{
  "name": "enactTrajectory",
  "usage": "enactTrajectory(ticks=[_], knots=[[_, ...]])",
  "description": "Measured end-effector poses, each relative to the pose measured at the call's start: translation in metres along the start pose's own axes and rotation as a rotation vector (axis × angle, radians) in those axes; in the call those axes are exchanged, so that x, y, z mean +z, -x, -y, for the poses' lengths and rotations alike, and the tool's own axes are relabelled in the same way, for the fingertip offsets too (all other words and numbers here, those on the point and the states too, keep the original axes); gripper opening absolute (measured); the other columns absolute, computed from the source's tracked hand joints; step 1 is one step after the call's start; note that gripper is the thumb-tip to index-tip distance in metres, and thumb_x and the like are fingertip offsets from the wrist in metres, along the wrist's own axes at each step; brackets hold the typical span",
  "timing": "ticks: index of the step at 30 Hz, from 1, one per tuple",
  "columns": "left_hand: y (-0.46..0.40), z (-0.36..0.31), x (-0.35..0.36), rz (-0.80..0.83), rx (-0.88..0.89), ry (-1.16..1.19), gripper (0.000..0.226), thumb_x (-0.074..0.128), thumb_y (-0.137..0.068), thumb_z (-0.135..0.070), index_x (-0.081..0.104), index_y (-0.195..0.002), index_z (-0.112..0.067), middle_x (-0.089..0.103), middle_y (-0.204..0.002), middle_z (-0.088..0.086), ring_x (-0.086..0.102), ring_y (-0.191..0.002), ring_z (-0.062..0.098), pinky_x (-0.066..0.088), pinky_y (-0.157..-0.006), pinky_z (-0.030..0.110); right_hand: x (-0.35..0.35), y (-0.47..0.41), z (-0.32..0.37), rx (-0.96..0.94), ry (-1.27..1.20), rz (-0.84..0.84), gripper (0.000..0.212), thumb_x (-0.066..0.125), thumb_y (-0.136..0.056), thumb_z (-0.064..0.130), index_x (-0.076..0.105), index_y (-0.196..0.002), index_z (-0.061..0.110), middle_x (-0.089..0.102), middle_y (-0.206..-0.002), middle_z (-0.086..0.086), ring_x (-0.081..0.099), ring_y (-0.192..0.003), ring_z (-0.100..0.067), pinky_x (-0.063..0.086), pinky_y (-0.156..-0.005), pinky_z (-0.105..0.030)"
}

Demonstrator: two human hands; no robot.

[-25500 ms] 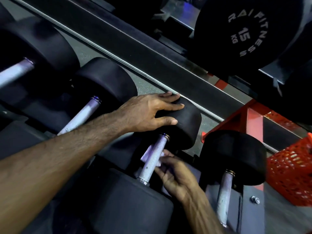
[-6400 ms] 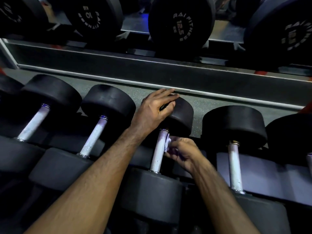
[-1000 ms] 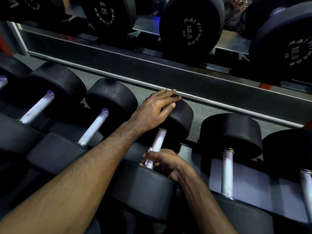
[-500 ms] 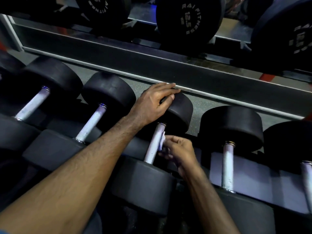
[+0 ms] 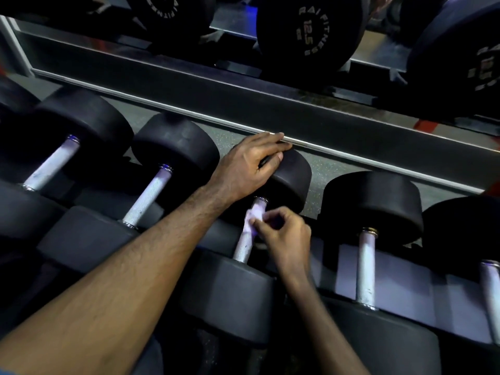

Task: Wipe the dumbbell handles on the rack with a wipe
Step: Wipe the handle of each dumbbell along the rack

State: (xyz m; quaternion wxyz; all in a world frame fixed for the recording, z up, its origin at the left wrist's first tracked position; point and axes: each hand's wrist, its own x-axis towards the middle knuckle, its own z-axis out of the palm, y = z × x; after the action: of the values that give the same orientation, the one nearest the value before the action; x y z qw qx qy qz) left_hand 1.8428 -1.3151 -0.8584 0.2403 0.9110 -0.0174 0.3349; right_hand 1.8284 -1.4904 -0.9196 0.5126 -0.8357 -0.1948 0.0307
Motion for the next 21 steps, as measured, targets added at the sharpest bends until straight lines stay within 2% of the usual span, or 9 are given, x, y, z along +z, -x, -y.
enactTrajectory(ticks=[3,6,9,11,14,16,18,21], knots=[[0.001,0.003,0.005,-0.026,0.017,0.012,0.040,0.051,-0.107,-0.039,0.072,-0.139,-0.027,0.062,-0.152,-0.005,0.052,-0.145,0.018,0.040,-0.122,0.043,-0.008,0.008,-0.010,-0.304,0.174,0.077,0.021,0.084,-0.083,0.031,0.073,-0.096,0.021,0.066,-0.088,0.008,0.064,-0.080,-0.011,0.053,-0.074,-0.037],[-0.002,0.004,0.008,-0.026,0.008,0.026,0.040,0.051,-0.107,-0.040,0.072,-0.139,-0.027,0.063,-0.151,-0.005,0.053,-0.145,0.019,0.042,-0.120,0.044,-0.019,-0.018,-0.006,-0.610,0.388,0.173,0.027,0.068,-0.094,0.029,0.073,-0.118,0.018,0.057,-0.107,-0.003,0.059,-0.094,-0.024,0.053,-0.078,-0.041],[-0.002,0.007,0.005,-0.013,0.026,0.015,0.041,0.050,-0.107,-0.041,0.070,-0.141,-0.027,0.061,-0.154,-0.002,0.050,-0.148,0.019,0.039,-0.123,0.044,-0.029,-0.021,-0.003,-1.037,0.813,0.324,0.038,0.053,-0.101,0.030,0.065,-0.133,0.013,0.056,-0.126,-0.012,0.054,-0.110,-0.034,0.051,-0.084,-0.044],[-0.001,0.007,0.005,-0.014,0.026,0.005,0.041,0.050,-0.107,-0.041,0.070,-0.140,-0.027,0.061,-0.154,-0.002,0.049,-0.148,0.020,0.038,-0.123,0.044,-0.038,-0.026,-0.002,-1.198,1.030,0.353,0.043,0.052,-0.097,0.028,0.062,-0.136,0.012,0.056,-0.133,-0.010,0.052,-0.127,-0.033,0.048,-0.093,-0.042],[-0.002,0.007,0.008,-0.021,0.021,0.012,0.042,0.050,-0.107,-0.041,0.072,-0.139,-0.026,0.062,-0.152,-0.001,0.051,-0.146,0.021,0.040,-0.122,0.045,-0.048,-0.041,0.008,-1.184,1.112,0.340,0.048,0.046,-0.087,0.022,0.067,-0.129,0.010,0.059,-0.136,-0.010,0.051,-0.131,-0.033,0.048,-0.096,-0.042],[-0.001,0.008,0.008,-0.018,0.023,0.008,0.041,0.050,-0.107,-0.041,0.071,-0.140,-0.027,0.061,-0.153,-0.002,0.051,-0.147,0.021,0.040,-0.121,0.046,-0.046,-0.036,0.006,-1.246,1.117,0.458,0.054,0.039,-0.094,0.022,0.057,-0.143,0.011,0.059,-0.141,-0.008,0.052,-0.132,-0.032,0.049,-0.097,-0.041],[-0.001,0.008,0.008,-0.016,0.023,0.006,0.041,0.050,-0.108,-0.041,0.071,-0.140,-0.028,0.061,-0.154,-0.002,0.050,-0.148,0.020,0.040,-0.122,0.046,-0.045,-0.028,0.001,-1.332,1.122,0.593,0.055,0.029,-0.103,0.022,0.044,-0.155,0.012,0.053,-0.153,-0.006,0.049,-0.141,-0.029,0.046,-0.108,-0.042],[-0.002,0.007,0.009,-0.032,0.027,0.016,0.040,0.051,-0.107,-0.040,0.072,-0.139,-0.026,0.062,-0.153,-0.002,0.052,-0.146,0.021,0.041,-0.120,0.046,-0.051,-0.038,0.002,-1.310,1.109,0.532,0.055,0.025,-0.105,0.018,0.043,-0.156,0.008,0.048,-0.159,-0.009,0.045,-0.147,-0.029,0.039,-0.119,-0.044]])
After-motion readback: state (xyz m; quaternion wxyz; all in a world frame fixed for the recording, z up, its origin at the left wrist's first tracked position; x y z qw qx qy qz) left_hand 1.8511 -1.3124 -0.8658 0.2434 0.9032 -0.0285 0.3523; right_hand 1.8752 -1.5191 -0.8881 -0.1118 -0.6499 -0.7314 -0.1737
